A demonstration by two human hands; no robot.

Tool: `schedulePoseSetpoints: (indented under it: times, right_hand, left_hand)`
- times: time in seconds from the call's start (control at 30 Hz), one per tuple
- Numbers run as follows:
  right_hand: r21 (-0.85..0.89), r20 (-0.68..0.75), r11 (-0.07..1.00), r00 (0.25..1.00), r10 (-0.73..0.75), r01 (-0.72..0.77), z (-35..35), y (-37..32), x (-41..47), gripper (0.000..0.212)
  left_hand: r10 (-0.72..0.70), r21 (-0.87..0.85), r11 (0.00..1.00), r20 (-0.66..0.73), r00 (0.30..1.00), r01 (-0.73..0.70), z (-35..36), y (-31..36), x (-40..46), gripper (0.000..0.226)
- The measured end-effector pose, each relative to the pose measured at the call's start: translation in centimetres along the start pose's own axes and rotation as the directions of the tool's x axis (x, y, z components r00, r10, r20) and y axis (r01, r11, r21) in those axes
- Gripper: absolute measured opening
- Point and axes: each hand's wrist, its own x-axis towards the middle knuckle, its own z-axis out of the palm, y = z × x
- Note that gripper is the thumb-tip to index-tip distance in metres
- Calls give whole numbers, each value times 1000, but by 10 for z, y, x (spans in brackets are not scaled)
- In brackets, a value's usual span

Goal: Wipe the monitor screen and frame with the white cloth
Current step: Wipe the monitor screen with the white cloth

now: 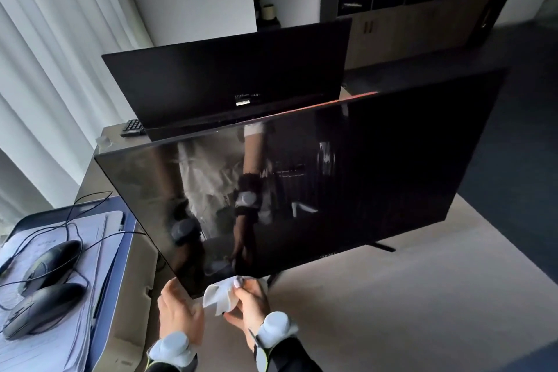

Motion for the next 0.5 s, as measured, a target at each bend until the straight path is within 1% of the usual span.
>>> schedulePoseSetpoints:
  times: [0.07,0.13,0.2,0.27,0.37,0.4,0.5]
  right_hand:
    - [9,-11,1000,1000,-5,5,2,0,0,8]
    - [3,-34,999,998,-44,44,-5,-8,-1,10]
    - [-16,-85,997,994,-73,72,-17,-17,1,11]
    - [-10,-135,993,984,-116,116,-38,-32,0,10]
    - [-32,-248,982,951,-186,184,-85,-69,-2,8]
    - [-51,-284,978,936,-211,205,-103,-83,-3,8]
    - [-147,-316,953,900,-300,266,-156,-128,-11,18]
  left_hand:
    - [30,-26,999,14,999,-29,-3,6,11,62]
    - [41,-36,999,26,999,-40,-4,14,18,63]
    - [-16,-46,999,60,998,18,-6,19,20,63]
    - [-116,-71,990,63,991,121,-5,24,16,65]
    - [-156,-103,982,34,987,159,-2,25,8,70]
    - [-171,-107,979,36,985,174,-1,26,5,68]
    - [-252,-111,961,32,967,254,2,31,-2,66]
